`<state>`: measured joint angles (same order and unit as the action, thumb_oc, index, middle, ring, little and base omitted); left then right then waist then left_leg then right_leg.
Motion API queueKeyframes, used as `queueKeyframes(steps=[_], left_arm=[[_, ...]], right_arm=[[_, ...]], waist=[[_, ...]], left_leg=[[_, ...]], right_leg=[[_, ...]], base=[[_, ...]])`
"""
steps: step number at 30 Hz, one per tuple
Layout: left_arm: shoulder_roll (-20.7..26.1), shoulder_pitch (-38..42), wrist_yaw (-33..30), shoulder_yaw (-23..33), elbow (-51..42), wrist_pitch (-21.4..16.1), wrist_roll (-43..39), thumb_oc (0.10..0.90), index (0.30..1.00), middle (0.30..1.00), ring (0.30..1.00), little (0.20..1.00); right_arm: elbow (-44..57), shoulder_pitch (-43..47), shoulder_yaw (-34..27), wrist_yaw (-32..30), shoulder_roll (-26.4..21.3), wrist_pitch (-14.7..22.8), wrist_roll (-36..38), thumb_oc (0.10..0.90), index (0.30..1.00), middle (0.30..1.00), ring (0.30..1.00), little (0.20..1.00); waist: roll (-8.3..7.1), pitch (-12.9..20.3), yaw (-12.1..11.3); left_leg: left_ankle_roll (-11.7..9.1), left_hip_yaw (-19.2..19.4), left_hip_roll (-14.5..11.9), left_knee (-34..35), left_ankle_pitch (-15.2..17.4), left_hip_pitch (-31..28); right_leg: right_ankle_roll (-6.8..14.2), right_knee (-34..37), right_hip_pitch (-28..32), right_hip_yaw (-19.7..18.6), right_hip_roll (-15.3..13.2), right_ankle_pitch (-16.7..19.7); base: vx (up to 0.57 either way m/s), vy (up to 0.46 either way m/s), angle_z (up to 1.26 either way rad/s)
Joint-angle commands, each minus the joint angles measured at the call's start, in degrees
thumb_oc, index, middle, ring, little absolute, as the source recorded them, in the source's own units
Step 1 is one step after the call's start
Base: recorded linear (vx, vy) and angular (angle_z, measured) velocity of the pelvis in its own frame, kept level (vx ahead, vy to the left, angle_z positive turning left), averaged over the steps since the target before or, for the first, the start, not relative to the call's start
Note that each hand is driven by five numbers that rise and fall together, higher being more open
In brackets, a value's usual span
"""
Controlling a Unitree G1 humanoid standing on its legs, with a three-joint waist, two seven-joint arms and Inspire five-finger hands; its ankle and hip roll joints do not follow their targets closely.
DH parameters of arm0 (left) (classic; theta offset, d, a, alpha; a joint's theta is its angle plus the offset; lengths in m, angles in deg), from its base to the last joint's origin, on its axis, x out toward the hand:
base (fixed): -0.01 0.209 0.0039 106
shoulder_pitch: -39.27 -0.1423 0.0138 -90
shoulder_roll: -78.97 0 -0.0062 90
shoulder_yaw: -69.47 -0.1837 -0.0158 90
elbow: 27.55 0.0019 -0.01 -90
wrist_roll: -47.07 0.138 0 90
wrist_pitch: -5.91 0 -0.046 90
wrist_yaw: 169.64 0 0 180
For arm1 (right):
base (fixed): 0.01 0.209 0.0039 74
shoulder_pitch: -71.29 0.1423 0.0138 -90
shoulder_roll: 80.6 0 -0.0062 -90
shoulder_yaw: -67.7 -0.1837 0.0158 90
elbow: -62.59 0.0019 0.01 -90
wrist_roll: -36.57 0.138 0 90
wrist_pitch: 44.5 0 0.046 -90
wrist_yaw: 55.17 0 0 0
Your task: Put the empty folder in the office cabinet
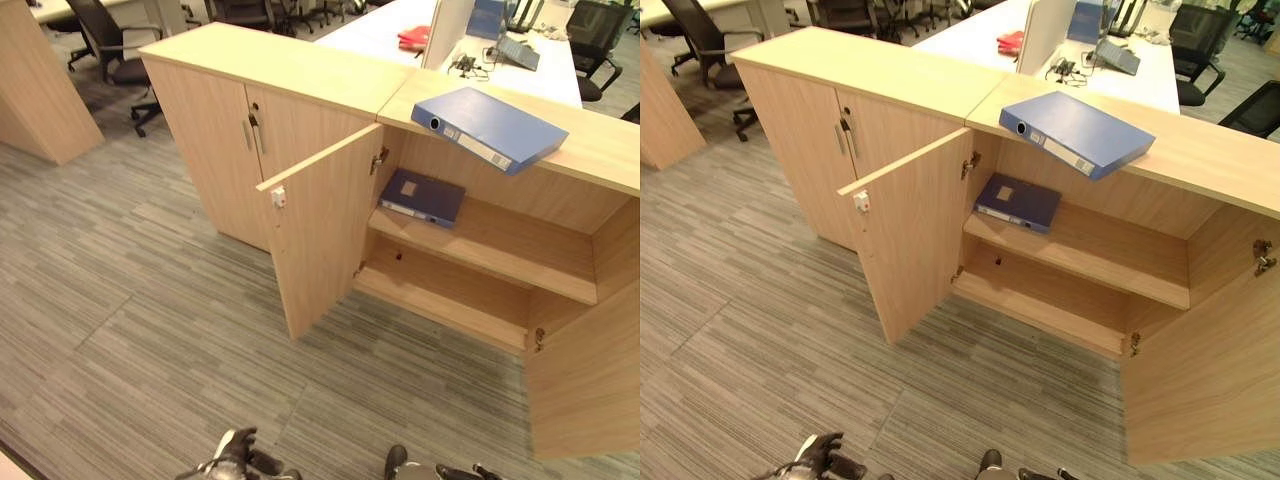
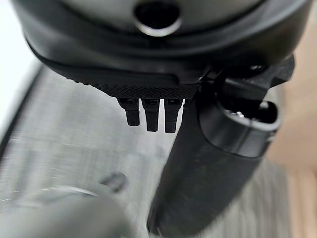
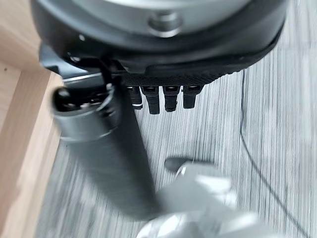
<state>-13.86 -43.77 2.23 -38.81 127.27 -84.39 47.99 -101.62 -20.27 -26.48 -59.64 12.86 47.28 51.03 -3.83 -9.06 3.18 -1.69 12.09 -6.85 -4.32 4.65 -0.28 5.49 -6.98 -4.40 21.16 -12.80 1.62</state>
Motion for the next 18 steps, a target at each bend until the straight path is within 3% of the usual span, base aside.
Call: queueKeyframes(steps=[1, 4, 7, 9, 10, 11, 12, 13, 14, 17, 18], left_arm=[[0.35, 5.28, 0.33, -0.16, -5.09, -2.34, 3.10, 0.800, 0.900, 0.900, 0.900, 0.900], [-0.19, 7.00, 0.61, -0.93, -9.30, -2.18, 3.51, 0.800, 0.900, 0.900, 0.900, 0.900], [-0.36, 7.31, 1.02, -1.64, -13.55, -2.16, 4.07, 0.800, 0.900, 0.900, 0.900, 0.900], [-0.22, 6.94, 1.01, -1.62, -14.59, -2.14, 4.10, 0.800, 0.900, 0.900, 0.900, 0.900], [0.30, 6.16, 0.90, -0.95, -16.47, -1.90, 4.01, 0.800, 0.900, 0.900, 0.900, 0.900], [0.74, 5.26, 1.09, -0.18, -17.63, -1.57, 3.85, 0.800, 0.900, 0.900, 0.900, 0.900], [1.04, 4.19, 1.17, 0.58, -18.89, -1.37, 3.64, 0.800, 0.900, 0.900, 0.900, 0.900], [1.07, 4.15, 1.18, 0.58, -18.93, -1.35, 3.64, 0.800, 0.900, 0.900, 0.900, 0.900], [1.57, 0.59, 0.98, 3.07, -21.06, -0.97, 2.65, 0.800, 0.900, 0.900, 0.900, 0.900], [2.37, -2.18, 0.95, 4.73, -23.13, -0.50, 2.41, 0.800, 0.900, 0.900, 0.900, 0.900], [2.39, -2.18, 0.96, 4.74, -23.15, -0.49, 2.41, 0.800, 0.900, 0.900, 0.900, 0.900]], right_arm=[[-1.17, 0.12, -2.77, -2.31, -2.26, 1.02, 0.89, 0.800, 0.900, 0.900, 0.900, 0.900], [-0.21, -0.35, -3.50, -2.48, -2.92, 0.81, 1.22, 0.800, 0.900, 0.900, 0.900, 0.900], [1.29, -2.09, -4.77, -2.53, -2.86, 0.82, 1.51, 0.800, 0.900, 0.900, 0.900, 0.900], [1.59, -2.53, -4.67, -2.53, -2.77, 0.79, 1.32, 0.800, 0.900, 0.900, 0.900, 0.900], [1.64, -2.11, -3.64, -2.64, -3.12, 0.56, 0.29, 0.800, 0.900, 0.900, 0.900, 0.900], [1.30, -1.93, -2.86, -2.53, -3.13, 0.52, -0.34, 0.800, 0.900, 0.900, 0.900, 0.900], [1.08, -1.73, -2.22, -2.29, -2.65, 0.55, -0.85, 0.800, 0.900, 0.900, 0.900, 0.900], [1.08, -1.73, -2.21, -2.30, -2.63, 0.55, -0.85, 0.800, 0.900, 0.900, 0.900, 0.900], [0.85, -1.49, -0.79, -1.91, -2.14, 0.47, -1.99, 0.800, 0.900, 0.900, 0.900, 0.900], [1.01, -0.73, 0.15, -1.65, -1.94, 0.28, -2.77, 0.800, 0.900, 0.900, 0.900, 0.900], [1.01, -0.71, 0.15, -1.65, -1.92, 0.28, -2.77, 0.800, 0.900, 0.900, 0.900, 0.900]], waist=[[1.93, -1.70, 1.69], [1.71, -2.14, 2.99], [1.53, -2.81, 4.48], [1.43, -2.84, 4.46], [0.51, -3.09, 3.11], [-0.40, -3.38, 1.54], [-1.50, -3.69, 0.53], [-1.49, -3.66, 0.56], [-2.26, -4.10, -2.06], [-2.61, -5.10, -4.78], [-2.71, -4.93, -4.69]], left_leg=[[-5.18, 3.63, -8.08, 9.09, -8.07, -13.00], [-4.69, 7.99, -10.69, 6.30, -11.64, -12.41], [-4.26, 13.54, -12.86, 0.95, -11.85, -12.90], [-4.08, 13.19, -13.09, -1.13, -11.89, -12.69], [-2.62, 8.09, -11.98, -8.99, -10.59, -9.73], [-1.00, 2.83, -8.65, -12.60, -6.52, -6.19], [0.34, 0.82, -6.06, -14.13, -4.45, -3.66], [0.36, 0.79, -6.10, -14.37, -4.31, -3.51], [1.16, -1.11, -3.71, -13.77, -0.37, -1.97], [0.83, -6.10, 0.94, -10.62, -0.12, 3.41], [0.86, -6.14, 1.06, -10.41, -0.34, 3.55]], right_leg=[[-1.31, 4.63, -1.62, 1.28, 2.66, 3.19], [-2.47, 5.32, -0.23, 1.83, 4.24, 1.50], [-3.52, 5.81, 2.75, 1.51, 5.84, -1.28], [-3.96, 6.16, 3.52, 1.35, 6.37, -1.48], [-4.90, 7.17, 5.21, -0.54, 7.55, -1.76], [-5.31, 7.85, 6.19, -1.85, 8.10, -1.70], [-5.65, 8.23, 6.59, -2.95, 8.09, -1.13], [-5.63, 8.22, 6.55, -2.94, 8.10, -1.13], [-5.33, 8.48, 7.93, -6.06, 8.47, -1.47], [-5.21, 8.28, 9.18, -8.99, 8.78, -1.77], [-5.20, 8.28, 8.98, -8.93, 8.68, -1.74]], base=[[0.18, -0.275, 0.45], [0.15, -0.257, 0.28], [0.20, -0.265, 0.19], [0.14, -0.224, 0.02], [0.16, -0.242, -0.01], [0.15, -0.283, 0.03], [0.05, -0.120, -0.14], [0.09, -0.079, -0.96], [0.14, -0.035, -1.38], [0.11, -0.025, -1.01], [0.07, -0.005, -0.62]])
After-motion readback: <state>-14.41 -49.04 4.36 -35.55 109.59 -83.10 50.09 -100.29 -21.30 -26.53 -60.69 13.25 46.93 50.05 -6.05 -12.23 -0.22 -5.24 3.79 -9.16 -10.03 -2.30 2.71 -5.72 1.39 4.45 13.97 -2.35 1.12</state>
